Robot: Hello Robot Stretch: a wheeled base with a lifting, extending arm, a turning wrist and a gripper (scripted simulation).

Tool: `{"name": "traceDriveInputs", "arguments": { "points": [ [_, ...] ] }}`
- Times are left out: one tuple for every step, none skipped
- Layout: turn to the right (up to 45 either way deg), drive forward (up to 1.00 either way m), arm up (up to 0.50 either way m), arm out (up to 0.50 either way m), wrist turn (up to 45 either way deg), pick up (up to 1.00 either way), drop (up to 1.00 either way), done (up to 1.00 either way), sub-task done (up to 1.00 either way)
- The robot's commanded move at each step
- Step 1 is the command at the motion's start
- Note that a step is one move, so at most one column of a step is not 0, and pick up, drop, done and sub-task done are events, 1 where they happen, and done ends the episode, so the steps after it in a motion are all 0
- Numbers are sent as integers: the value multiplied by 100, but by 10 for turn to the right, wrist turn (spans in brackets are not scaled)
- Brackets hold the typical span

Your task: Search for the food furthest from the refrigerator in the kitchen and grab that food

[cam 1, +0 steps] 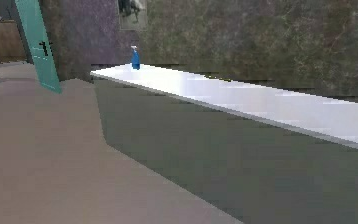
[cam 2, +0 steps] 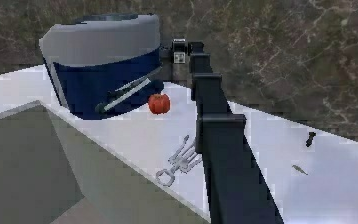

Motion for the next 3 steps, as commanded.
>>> {"name": "traceDriveInputs", "arguments": {
  "points": [
    [0,0,0,0,450,0,0,0,0],
    [0,0,0,0,270,0,0,0,0],
    [0,0,-12,0,0,0,0,0,0]
  ]
}}
